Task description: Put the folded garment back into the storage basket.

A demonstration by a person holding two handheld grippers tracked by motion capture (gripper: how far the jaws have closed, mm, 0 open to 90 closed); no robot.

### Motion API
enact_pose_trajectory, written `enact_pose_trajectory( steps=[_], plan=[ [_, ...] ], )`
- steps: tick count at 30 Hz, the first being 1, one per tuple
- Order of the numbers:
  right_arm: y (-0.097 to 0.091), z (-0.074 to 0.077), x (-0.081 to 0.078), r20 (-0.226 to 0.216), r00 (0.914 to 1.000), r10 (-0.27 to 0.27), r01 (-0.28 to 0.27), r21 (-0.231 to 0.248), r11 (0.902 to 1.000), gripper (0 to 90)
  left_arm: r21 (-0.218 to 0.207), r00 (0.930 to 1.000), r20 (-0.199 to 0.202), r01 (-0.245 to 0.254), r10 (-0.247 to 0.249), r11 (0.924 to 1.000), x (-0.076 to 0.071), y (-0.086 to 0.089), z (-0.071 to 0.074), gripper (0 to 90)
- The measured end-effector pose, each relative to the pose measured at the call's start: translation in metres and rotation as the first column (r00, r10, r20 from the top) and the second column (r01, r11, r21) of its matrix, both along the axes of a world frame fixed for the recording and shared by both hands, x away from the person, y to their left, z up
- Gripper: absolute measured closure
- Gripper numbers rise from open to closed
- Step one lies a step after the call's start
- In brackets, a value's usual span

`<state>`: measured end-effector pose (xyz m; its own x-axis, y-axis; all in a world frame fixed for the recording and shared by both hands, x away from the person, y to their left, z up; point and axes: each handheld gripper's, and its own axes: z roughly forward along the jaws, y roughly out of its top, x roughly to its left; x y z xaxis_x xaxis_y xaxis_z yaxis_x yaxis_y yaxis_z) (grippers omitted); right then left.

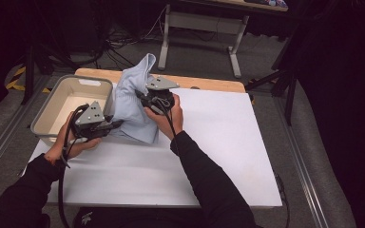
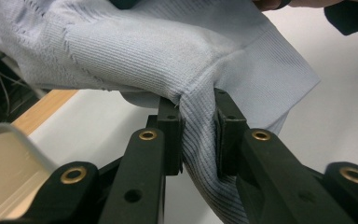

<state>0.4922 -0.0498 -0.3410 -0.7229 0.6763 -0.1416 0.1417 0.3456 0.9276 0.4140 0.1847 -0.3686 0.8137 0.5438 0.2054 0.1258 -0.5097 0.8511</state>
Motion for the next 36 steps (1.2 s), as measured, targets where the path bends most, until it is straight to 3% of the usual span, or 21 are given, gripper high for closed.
enact_pose_trajectory(
  steps=[18, 36],
  plan=[
    [0.047, 0.008, 0.015, 0.016, 0.9989, 0.045, -0.045, 0.019, 0.9988, 74.3, 0.016, 0.9966, -0.016, -0.08, 0.08, 0.9967, 0.006, 0.045, 0.009, 76.8],
    [0.095, 0.007, 0.023, 0.025, 0.9966, 0.078, -0.079, 0.033, 0.9964, 74.8, 0.024, 0.9842, -0.039, -0.172, 0.173, 0.9848, 0.007, 0.09, 0.008, 76.8]
  ],
)
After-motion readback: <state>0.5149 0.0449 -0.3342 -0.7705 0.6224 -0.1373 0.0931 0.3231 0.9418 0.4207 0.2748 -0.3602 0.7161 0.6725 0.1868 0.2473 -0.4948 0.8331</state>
